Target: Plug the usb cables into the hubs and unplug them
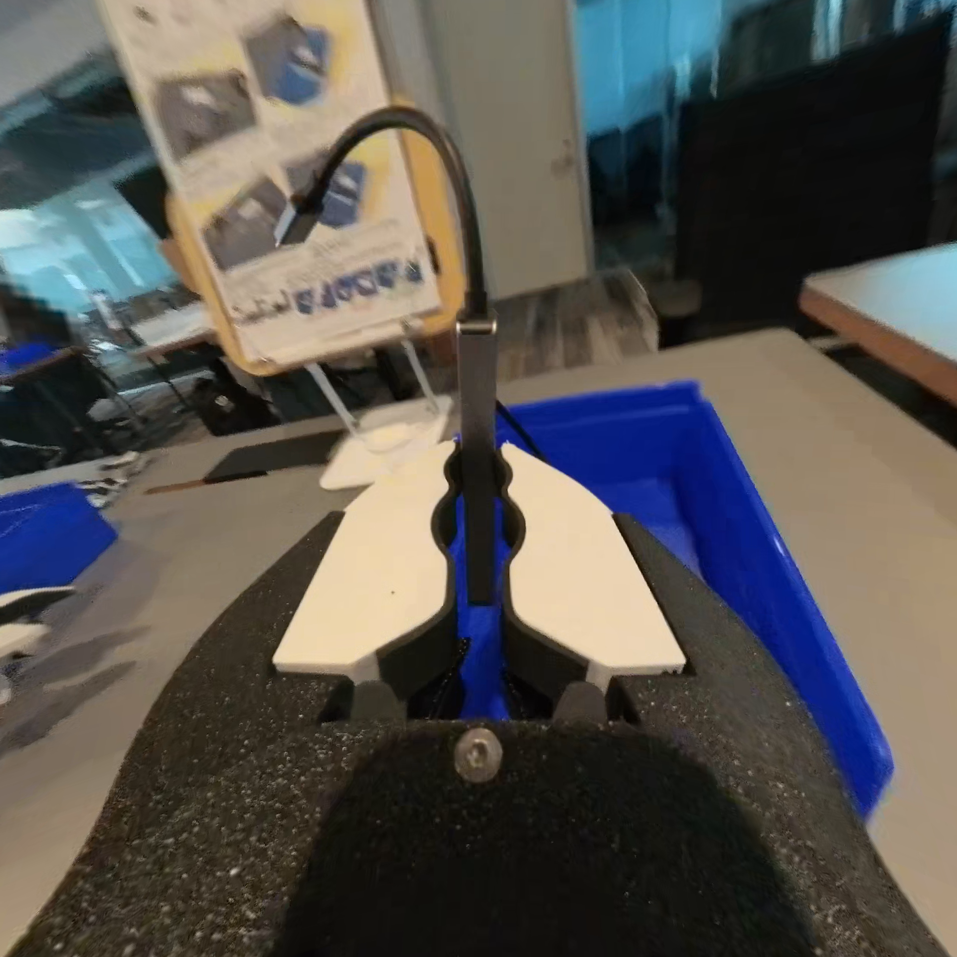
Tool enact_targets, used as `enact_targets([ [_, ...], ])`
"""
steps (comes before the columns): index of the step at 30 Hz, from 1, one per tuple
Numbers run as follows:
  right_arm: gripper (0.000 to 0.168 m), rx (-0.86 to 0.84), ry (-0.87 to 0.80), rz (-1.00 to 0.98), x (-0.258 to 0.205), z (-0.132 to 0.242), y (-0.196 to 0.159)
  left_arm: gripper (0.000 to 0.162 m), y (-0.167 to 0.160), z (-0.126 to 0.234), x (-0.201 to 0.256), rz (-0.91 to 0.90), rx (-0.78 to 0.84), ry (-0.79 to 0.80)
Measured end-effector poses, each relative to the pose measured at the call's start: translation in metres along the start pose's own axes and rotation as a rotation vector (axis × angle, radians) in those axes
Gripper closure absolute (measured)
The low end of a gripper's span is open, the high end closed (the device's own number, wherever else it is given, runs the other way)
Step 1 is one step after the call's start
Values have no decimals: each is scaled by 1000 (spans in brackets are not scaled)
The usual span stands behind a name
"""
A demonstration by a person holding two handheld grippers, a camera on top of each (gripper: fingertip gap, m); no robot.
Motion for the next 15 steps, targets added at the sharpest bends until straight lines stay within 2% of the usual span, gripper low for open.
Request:
enact_targets([
  [4,157,-178,-145,30,18,-18,-35,122,-3,-1,0,0,-15,-1],
  [15,157,-757,-418,386,30,-52,-95,122,-8,-6,6,-61,-80,-5],
])
Point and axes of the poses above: each gripper's, where its closed fingertips meet, z back along the fingers, y out of its top, x = y × z across the jaws, the point moved 3 cm from there along z, back along the fingers, and after that the axes turned 7 degrees about -y, right-handed, at the moved point
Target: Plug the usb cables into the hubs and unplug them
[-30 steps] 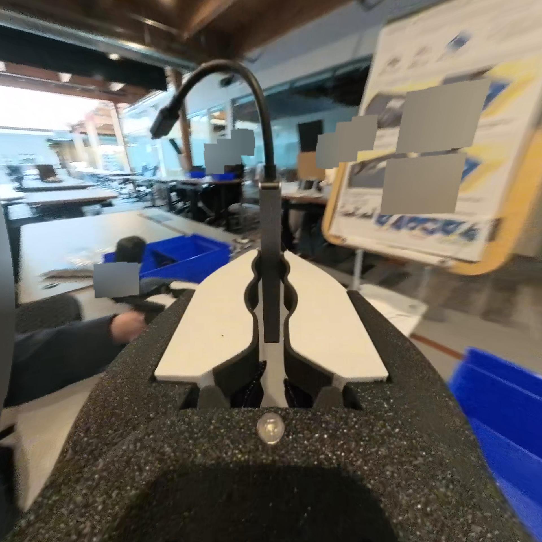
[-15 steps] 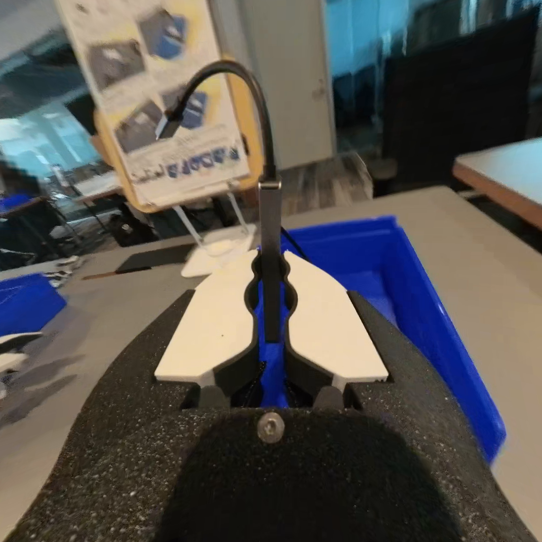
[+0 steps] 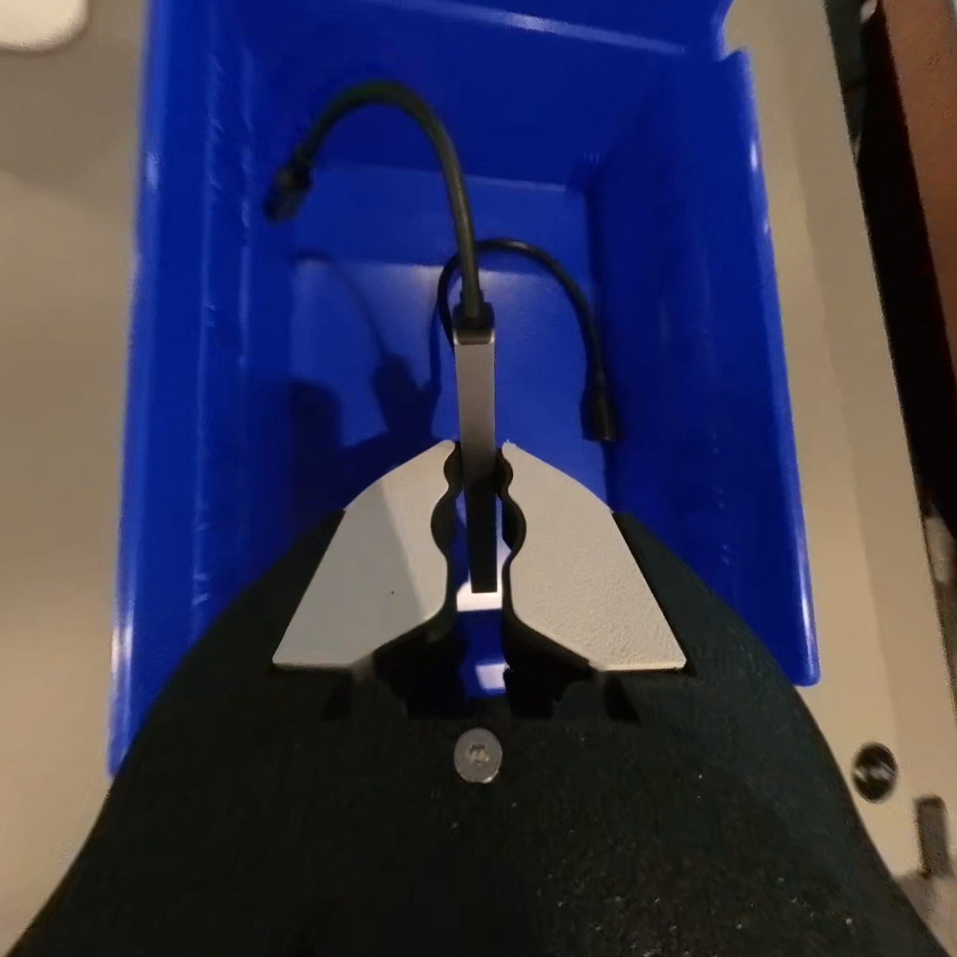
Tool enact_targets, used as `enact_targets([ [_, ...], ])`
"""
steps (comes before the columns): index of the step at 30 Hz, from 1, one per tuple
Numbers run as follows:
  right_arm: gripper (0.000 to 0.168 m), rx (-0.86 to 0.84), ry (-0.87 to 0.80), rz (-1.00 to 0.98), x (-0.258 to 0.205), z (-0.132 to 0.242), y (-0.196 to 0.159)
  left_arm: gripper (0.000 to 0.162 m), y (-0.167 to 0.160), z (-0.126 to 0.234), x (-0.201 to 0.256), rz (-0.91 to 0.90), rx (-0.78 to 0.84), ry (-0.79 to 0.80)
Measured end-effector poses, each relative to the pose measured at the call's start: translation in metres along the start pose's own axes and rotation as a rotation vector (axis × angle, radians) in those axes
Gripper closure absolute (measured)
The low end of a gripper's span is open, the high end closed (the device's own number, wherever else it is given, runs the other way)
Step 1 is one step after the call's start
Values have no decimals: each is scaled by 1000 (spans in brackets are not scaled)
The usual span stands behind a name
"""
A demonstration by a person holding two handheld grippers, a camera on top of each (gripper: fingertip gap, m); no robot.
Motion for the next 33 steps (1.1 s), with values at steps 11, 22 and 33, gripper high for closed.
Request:
enact_targets([
  [11,113,-139,-71,144,-10,-22,-10,125,1,0,0,-32,-5,18],
  [22,87,632,-135,109,-14,96,51,119,-2,-1,-3,-26,-4,48],
  [33,102,934,575,136,-218,122,-2,118,-5,3,-17,14,8,142],
])
Point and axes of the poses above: each gripper's, where its closed fingertips meet, z back along the fingers, y out of its top, x = y × z across the jaws, the point moved 3 cm from there along z, back along the fingers, and after that the axes turned 7 degrees about -y, right-handed, at the moved point
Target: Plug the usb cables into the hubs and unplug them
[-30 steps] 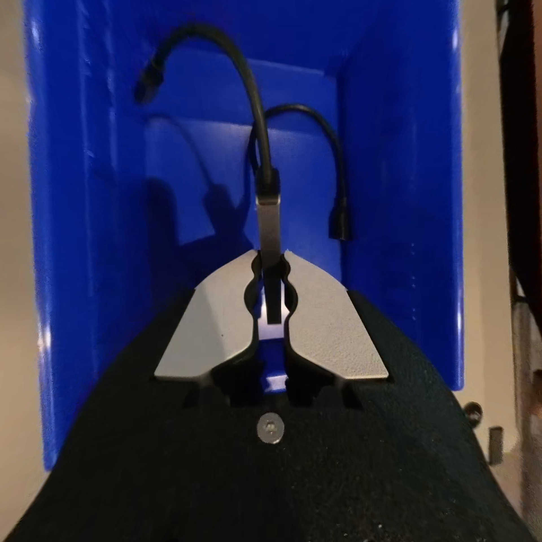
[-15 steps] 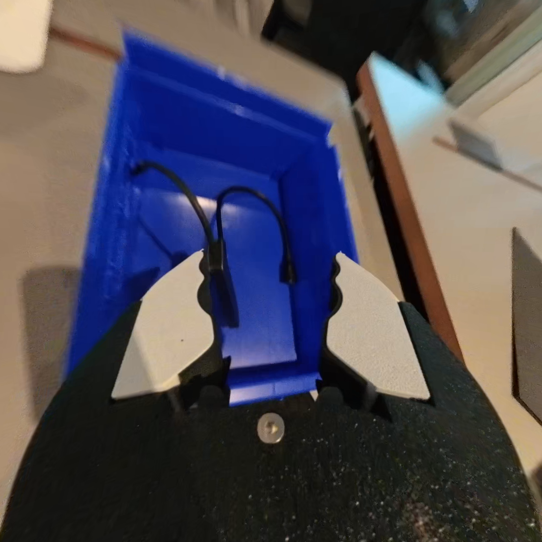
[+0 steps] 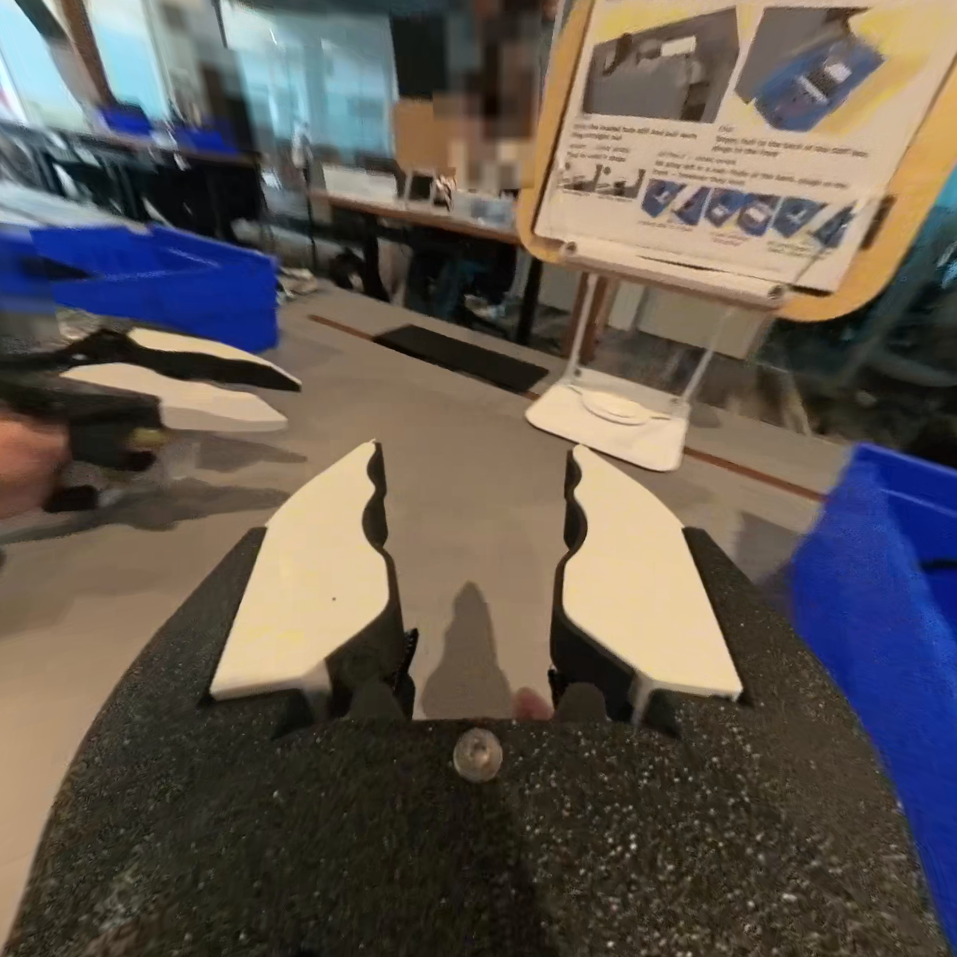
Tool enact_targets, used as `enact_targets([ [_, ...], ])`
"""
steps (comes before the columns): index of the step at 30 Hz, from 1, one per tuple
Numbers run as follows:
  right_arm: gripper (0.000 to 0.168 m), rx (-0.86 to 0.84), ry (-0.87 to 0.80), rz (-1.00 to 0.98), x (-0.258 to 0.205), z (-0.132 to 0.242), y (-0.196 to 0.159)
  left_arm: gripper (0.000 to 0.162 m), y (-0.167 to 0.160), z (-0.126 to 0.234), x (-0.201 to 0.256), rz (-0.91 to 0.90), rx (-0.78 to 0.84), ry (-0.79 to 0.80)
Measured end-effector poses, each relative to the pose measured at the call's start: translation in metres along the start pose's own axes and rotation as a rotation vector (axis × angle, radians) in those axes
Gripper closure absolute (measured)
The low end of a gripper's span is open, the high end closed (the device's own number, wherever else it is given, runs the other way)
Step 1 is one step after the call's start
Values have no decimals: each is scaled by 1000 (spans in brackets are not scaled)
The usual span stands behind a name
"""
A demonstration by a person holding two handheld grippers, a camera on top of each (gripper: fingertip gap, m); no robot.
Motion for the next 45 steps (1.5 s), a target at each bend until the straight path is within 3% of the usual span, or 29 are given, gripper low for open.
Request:
enact_targets([
  [5,115,-27,72,-83,-18,-6,-17,120,1,4,-9,57,36,36],
  [13,124,32,-87,149,-9,-1,-19,117,-4,2,-17,-79,16,161],
  [17,125,-29,-107,215,-10,-6,-30,117,-4,2,-16,-191,2,210],
  [33,133,-43,-42,71,-11,-6,-34,120,18,16,-19,-236,102,255],
  [39,137,-4,25,-44,-14,-2,-26,128,57,56,-28,-331,152,390],
  [42,138,-4,41,-75,-12,0,-25,143,70,93,-43,-405,72,519],
  [45,139,-11,69,-125,-11,0,-26,146,78,131,-73,-462,-88,616],
])
Point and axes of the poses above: each gripper's, where its closed fingertips meet, z back along the fingers, y out of its top, x = y × z across the jaws, the point moved 3 cm from there along z, back along the fingers, and after that the axes turned 7 degrees about -y, right-handed, at the moved point
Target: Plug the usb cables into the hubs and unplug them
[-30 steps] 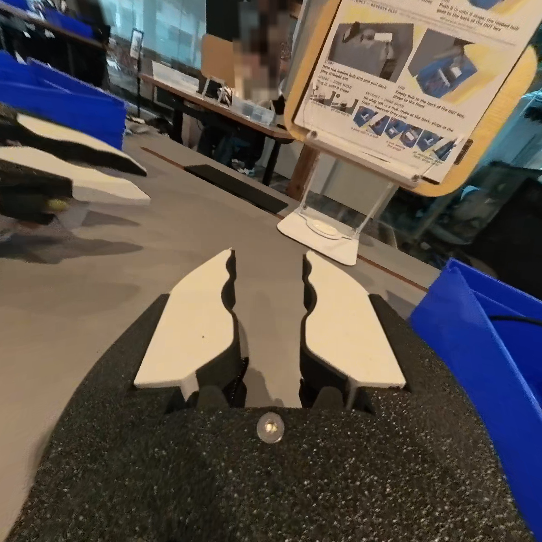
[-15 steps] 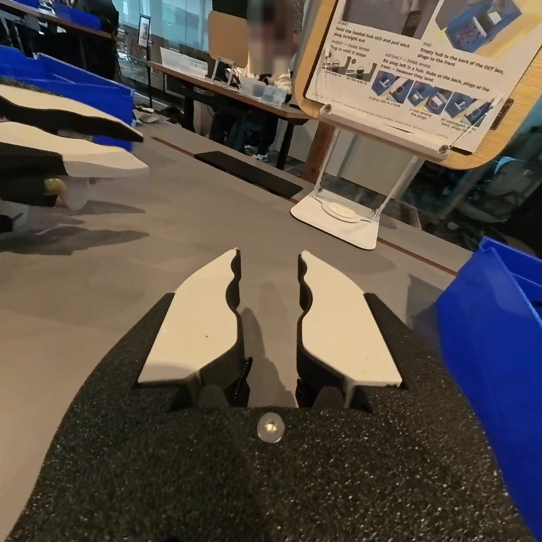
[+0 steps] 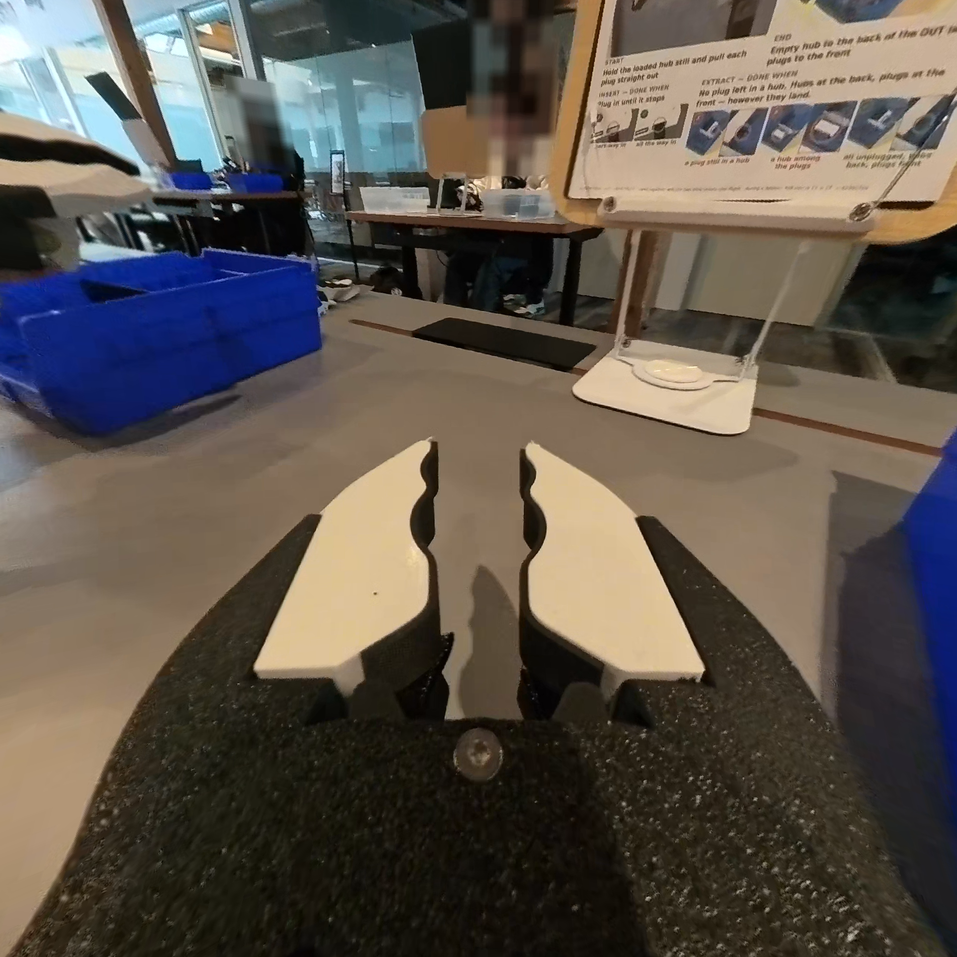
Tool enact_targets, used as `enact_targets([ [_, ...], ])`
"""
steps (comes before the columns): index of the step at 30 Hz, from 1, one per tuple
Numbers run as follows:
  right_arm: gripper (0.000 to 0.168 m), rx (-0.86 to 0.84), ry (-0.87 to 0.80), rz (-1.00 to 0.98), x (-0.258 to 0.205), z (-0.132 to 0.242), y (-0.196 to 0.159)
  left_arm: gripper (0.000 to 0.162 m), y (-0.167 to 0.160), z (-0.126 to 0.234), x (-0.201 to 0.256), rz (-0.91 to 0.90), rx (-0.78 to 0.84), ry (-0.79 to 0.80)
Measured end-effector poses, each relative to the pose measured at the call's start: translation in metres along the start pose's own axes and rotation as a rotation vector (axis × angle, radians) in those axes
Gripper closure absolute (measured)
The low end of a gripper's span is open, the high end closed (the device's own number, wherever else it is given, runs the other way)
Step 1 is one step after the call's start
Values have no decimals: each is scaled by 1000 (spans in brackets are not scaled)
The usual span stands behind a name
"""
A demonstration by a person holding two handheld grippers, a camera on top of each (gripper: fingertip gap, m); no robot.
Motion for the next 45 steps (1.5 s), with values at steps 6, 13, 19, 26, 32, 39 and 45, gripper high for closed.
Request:
enact_targets([
  [6,141,-28,49,-19,-6,-2,-3,148,-50,-14,-115,-157,-309,99],
  [13,144,-50,24,130,-13,-5,-8,138,-156,-61,-154,-137,-747,-244],
  [19,145,-37,46,148,-21,-5,-7,130,-192,-83,-156,-119,-920,-387],
  [26,146,-28,53,152,-24,-5,-5,123,-234,-83,-145,-18,-1170,-531],
  [32,147,-34,56,170,-25,-5,-7,130,-246,-85,-144,65,-1220,-560],
  [39,148,-42,60,199,-28,-6,-8,152,-248,-83,-143,57,-1230,-580],
  [45,148,-47,66,214,-30,-7,-10,154,-242,-77,-151,-60,-1193,-535],
])
Point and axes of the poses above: each gripper's, where its closed fingertips meet, z back along the fingers, y out of its top, x = y × z across the jaws, the point moved 3 cm from there along z, back along the fingers, and after that the axes turned 7 degrees about -y, right-handed, at the moved point
